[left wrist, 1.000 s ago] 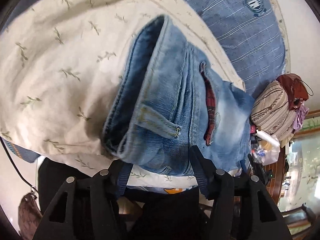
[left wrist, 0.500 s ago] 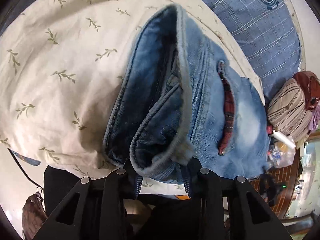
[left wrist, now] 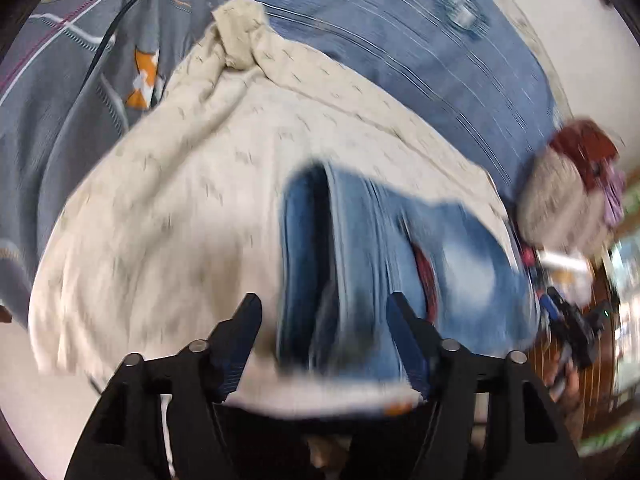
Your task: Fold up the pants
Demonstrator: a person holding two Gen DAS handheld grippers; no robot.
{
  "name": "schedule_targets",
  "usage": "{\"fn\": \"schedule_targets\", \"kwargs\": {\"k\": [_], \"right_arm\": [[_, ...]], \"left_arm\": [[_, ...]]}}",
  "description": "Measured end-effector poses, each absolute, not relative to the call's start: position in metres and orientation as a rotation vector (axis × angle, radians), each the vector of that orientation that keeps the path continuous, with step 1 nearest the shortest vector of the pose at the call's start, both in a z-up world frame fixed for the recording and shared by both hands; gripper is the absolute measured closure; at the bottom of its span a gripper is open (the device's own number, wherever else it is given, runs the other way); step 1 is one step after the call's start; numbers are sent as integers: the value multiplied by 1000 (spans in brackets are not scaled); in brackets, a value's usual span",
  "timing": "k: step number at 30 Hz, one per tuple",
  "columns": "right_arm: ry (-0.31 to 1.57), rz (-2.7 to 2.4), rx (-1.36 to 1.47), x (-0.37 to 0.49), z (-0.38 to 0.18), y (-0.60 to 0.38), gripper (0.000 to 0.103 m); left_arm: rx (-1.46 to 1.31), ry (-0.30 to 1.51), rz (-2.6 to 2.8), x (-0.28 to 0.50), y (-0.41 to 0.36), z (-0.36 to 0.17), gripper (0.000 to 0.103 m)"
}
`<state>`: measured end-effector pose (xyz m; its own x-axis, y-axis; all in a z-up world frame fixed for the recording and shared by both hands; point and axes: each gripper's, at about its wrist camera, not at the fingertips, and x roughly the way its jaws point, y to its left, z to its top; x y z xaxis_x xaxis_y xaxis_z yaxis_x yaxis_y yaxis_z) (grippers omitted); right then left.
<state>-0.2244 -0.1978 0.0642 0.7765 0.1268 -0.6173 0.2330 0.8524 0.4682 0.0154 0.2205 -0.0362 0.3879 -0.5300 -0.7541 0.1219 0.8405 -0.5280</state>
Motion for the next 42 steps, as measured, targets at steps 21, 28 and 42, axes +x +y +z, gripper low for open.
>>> {"fn": "schedule_targets", "kwargs": {"k": [21, 28, 42], "right_arm": [[1074, 164, -64, -10, -11, -7, 101], [946, 187, 207, -64, 29, -40, 81], [1030, 406, 569, -194, -13, -36, 53]], "left_arm": [[-457, 1263, -443, 97, 174, -91, 83], [-553, 1143, -506, 51, 219, -54, 59], [-667, 1289, -532, 12, 222, -116, 41]]}}
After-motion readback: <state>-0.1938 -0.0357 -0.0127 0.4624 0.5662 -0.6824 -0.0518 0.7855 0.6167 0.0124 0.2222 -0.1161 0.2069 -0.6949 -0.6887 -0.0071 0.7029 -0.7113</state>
